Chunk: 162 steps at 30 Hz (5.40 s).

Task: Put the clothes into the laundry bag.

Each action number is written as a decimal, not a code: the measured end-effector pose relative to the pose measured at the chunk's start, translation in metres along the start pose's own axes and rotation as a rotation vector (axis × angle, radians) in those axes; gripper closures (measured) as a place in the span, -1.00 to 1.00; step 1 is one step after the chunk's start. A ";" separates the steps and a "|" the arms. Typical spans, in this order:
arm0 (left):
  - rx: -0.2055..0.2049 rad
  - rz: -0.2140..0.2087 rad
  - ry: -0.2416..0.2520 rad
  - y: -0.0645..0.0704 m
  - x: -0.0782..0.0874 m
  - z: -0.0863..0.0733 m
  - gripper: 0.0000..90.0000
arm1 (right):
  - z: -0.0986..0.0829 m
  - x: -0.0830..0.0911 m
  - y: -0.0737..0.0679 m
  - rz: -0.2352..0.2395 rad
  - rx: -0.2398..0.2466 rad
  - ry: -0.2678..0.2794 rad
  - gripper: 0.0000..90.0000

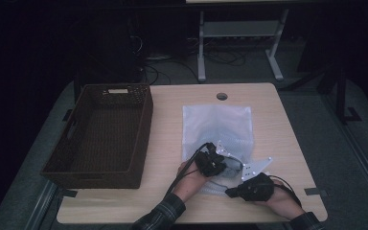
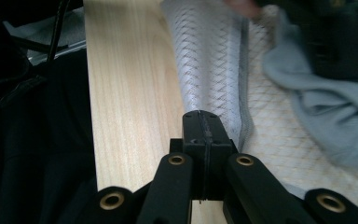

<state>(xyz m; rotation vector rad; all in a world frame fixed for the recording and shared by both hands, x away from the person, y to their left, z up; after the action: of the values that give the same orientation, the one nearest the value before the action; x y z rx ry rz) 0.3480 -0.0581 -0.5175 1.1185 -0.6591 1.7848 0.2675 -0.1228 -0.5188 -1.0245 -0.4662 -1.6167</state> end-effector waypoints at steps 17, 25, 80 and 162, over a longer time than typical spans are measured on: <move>0.066 0.133 -0.018 -0.047 -0.013 0.024 1.00 | -0.002 0.003 0.000 0.017 0.010 -0.007 1.00; 0.085 0.154 -0.018 -0.065 -0.015 0.029 1.00 | -0.001 0.004 0.000 0.027 0.011 0.000 1.00; 0.016 0.158 0.122 -0.060 0.046 0.030 0.60 | 0.002 0.007 -0.001 0.038 0.014 0.029 1.00; 0.152 -0.014 0.123 -0.016 0.076 -0.121 -0.32 | 0.015 0.026 0.030 -0.069 -0.062 0.147 0.11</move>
<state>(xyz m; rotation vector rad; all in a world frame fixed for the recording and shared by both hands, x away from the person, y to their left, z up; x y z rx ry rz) 0.2980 0.0759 -0.5037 1.1003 -0.4478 1.8995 0.3004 -0.1361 -0.4954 -0.9357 -0.3574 -1.7642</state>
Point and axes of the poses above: each handheld gripper's, and its own axes: x roughly backward along the jaws, z roughly out of its top, y roughly to its right, the point moved 9 cm from there along -x, roughly forward along the jaws, and after that the axes turned 11 degrees about -y, right-handed, at the moved point
